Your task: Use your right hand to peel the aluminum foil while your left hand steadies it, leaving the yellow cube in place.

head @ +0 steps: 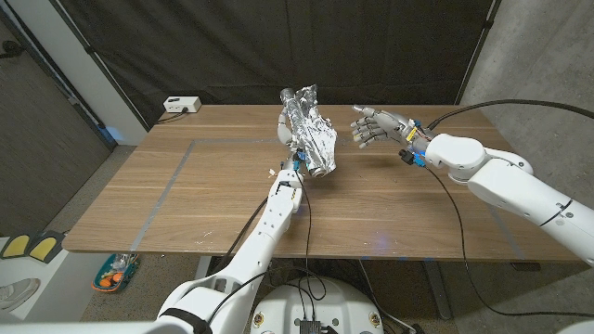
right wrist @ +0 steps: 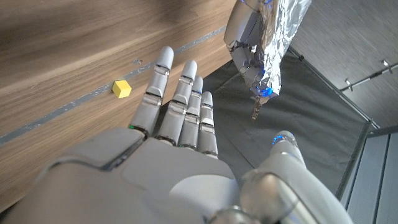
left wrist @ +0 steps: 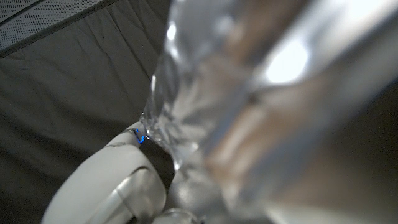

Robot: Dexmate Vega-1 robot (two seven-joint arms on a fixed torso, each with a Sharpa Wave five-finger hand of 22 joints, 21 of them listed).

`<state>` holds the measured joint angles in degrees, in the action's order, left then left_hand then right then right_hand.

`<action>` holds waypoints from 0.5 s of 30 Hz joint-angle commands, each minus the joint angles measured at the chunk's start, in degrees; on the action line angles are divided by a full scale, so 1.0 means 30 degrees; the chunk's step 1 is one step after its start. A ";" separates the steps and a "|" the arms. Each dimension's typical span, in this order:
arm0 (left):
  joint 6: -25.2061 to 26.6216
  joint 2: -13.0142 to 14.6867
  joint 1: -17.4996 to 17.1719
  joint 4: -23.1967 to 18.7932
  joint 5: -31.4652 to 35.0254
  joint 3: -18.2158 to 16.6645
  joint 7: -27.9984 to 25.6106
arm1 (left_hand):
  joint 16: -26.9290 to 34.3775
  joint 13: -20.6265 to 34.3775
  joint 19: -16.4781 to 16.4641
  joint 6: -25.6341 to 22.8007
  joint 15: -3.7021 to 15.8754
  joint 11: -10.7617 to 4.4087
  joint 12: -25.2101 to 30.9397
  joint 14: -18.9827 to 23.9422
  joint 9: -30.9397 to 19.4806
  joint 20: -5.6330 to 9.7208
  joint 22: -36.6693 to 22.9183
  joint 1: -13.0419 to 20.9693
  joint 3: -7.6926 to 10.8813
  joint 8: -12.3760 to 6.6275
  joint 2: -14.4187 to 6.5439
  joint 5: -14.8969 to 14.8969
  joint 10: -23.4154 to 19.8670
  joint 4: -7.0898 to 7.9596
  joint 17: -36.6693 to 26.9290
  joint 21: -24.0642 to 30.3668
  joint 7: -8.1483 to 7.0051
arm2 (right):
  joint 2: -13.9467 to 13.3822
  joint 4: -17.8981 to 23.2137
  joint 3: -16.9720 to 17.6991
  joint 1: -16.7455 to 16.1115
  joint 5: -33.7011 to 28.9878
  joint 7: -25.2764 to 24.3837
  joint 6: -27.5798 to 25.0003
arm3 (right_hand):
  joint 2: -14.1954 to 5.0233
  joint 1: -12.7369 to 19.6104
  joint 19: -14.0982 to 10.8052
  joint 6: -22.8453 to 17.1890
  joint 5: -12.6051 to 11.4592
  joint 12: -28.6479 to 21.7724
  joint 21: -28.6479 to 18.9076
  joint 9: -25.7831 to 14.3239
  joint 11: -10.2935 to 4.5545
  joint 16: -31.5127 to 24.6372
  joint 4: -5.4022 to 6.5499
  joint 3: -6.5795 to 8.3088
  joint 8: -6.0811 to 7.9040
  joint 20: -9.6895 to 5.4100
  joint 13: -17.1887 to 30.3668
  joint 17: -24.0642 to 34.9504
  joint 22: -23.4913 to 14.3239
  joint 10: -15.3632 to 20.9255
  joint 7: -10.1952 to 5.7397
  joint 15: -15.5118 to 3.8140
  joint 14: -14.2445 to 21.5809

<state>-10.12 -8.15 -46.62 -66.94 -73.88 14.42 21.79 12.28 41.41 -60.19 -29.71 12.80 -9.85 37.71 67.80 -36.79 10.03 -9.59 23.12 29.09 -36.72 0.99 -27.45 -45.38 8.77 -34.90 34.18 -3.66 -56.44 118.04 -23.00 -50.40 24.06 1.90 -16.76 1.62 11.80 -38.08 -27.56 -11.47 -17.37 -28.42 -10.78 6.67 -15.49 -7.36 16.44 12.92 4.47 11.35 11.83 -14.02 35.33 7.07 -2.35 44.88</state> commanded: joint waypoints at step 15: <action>-0.0732 0.0066 0.0087 -0.0206 0.0412 0.0358 -0.1519 | -0.0188 -0.0136 0.0114 0.0193 0.0008 -0.0186 -0.0039 -0.0348 -0.0210 0.0157 -0.0059 -0.0093 0.0329 -0.0174 -0.0133 -0.0376 0.0161 0.0215 0.0205 -0.0644 -0.0071 | 0.0106 -0.0929 -0.2566 0.3800 -0.0493 0.5306 -0.1539 | -0.1150 0.1169 0.3123 0.0077 0.0181 0.0761 -0.0637 -0.0066 0.0176 -0.0574 -0.0002 0.0195 -0.0394 -0.0300 0.0207 0.1505 -0.1827 -0.0234 0.0185 0.0280 -0.0919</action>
<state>-11.53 -8.16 -46.79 -67.82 -73.33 15.14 18.55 11.85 40.86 -59.95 -29.14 12.99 -10.04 37.48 67.00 -37.28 9.82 -9.60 23.11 29.66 -36.82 0.96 -28.20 -44.98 9.34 -34.23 32.60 -3.86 -57.68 118.15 -27.46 -43.99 22.19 10.55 -21.70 -1.26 14.66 -27.88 -26.89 -11.01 -15.20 -29.40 -10.81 6.54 -16.58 -7.42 16.51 11.64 3.78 11.93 16.12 -18.95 33.83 7.06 -1.24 40.60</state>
